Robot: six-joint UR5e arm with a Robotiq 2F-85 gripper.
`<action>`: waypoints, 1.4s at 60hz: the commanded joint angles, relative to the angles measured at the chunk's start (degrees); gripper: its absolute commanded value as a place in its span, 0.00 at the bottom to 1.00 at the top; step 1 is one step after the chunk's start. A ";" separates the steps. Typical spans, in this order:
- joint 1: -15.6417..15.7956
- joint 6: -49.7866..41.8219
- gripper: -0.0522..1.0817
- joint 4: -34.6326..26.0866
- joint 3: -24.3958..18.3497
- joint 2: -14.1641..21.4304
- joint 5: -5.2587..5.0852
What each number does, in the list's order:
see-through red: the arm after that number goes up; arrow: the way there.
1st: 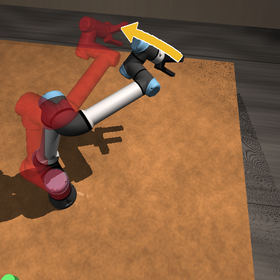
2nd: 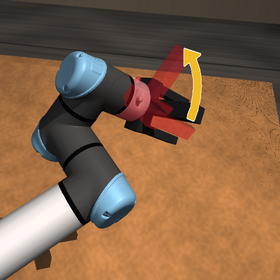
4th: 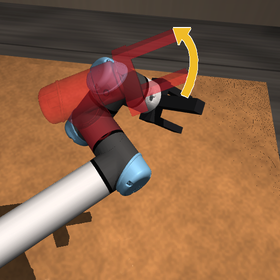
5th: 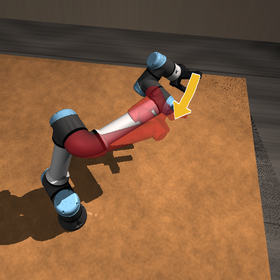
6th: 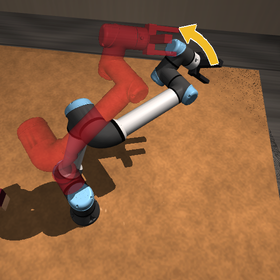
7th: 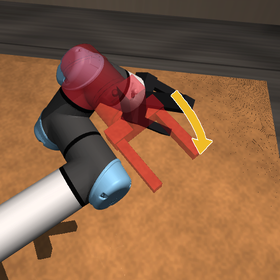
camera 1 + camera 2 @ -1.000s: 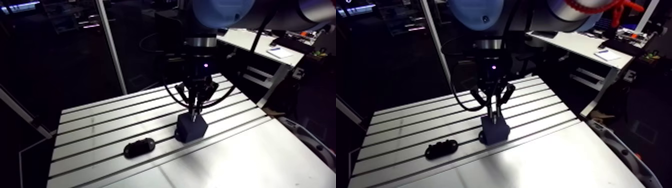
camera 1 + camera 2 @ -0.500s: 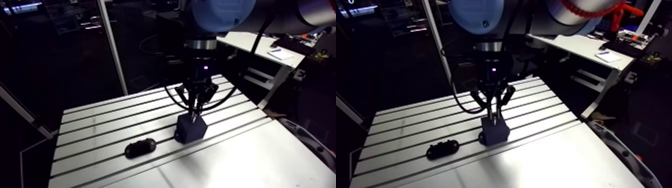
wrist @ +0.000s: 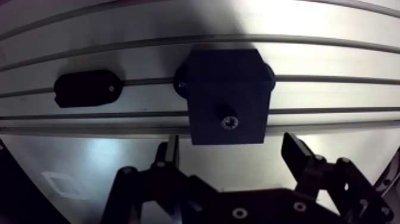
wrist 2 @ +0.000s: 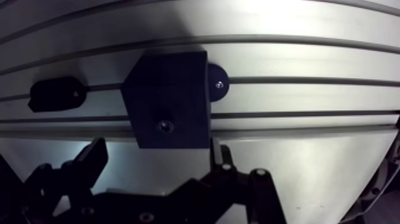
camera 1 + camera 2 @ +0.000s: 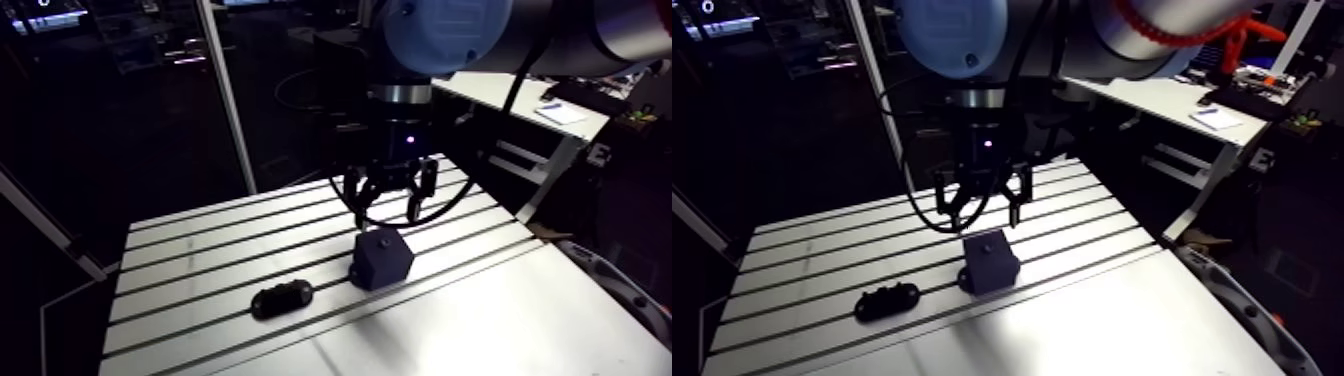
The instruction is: Pick up the M10 bolt and insert it into the hole until fully seated.
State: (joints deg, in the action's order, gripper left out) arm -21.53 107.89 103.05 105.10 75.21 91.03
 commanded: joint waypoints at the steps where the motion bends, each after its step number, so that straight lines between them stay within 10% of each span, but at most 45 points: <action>1: -0.01 0.44 0.05 0.09 0.06 0.97 -0.37; 47: 2.81 0.88 0.05 -5.07 -3.47 14.94 -0.88; 84: 3.41 -0.18 0.05 -18.06 -13.75 15.71 -1.51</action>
State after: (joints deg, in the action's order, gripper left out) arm -18.33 107.90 88.42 95.05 91.09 89.68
